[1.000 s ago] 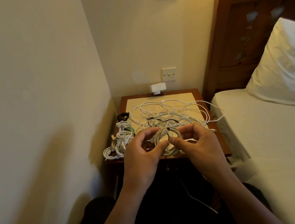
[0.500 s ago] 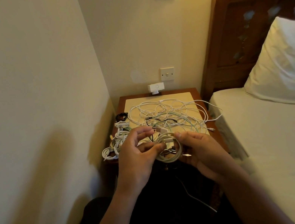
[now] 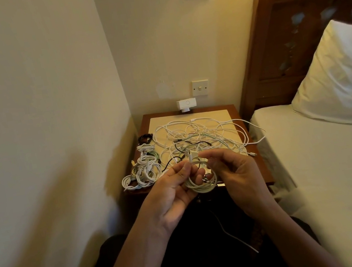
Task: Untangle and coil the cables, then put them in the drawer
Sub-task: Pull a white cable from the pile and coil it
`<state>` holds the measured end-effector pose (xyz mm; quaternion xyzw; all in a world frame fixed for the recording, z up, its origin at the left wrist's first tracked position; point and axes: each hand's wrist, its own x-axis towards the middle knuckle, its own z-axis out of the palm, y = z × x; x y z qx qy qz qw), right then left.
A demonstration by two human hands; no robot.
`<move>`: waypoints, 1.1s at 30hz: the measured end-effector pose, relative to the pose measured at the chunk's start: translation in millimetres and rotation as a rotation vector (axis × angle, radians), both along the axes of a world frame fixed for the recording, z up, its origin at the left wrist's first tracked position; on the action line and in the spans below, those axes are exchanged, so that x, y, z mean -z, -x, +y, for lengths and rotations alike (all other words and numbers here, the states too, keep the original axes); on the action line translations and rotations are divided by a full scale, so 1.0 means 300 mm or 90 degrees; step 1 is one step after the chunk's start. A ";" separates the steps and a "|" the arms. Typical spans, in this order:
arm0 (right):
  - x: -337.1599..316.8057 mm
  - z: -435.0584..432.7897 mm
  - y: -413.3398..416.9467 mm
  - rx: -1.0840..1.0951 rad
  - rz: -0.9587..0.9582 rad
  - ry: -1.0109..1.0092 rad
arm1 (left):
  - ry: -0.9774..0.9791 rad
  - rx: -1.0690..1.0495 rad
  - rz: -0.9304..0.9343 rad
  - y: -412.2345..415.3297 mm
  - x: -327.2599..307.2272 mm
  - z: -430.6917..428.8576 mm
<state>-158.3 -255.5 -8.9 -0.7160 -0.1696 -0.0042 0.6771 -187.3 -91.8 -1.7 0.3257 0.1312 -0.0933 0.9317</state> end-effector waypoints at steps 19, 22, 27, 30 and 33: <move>0.004 0.021 -0.026 -0.061 0.287 -0.188 | -0.125 -0.019 -0.017 0.000 0.004 -0.009; -0.015 0.002 -0.053 -0.084 0.293 -0.147 | -0.182 -0.034 -0.026 0.001 0.002 -0.005; -0.030 -0.016 -0.085 -0.138 0.353 -0.069 | -0.283 -0.037 -0.062 0.022 0.004 0.001; -0.022 -0.029 -0.097 -0.173 0.402 -0.099 | -0.293 -0.043 -0.057 0.035 0.010 -0.009; -0.006 -0.018 -0.092 -0.092 0.365 -0.185 | -0.272 -0.069 -0.034 0.033 0.020 -0.015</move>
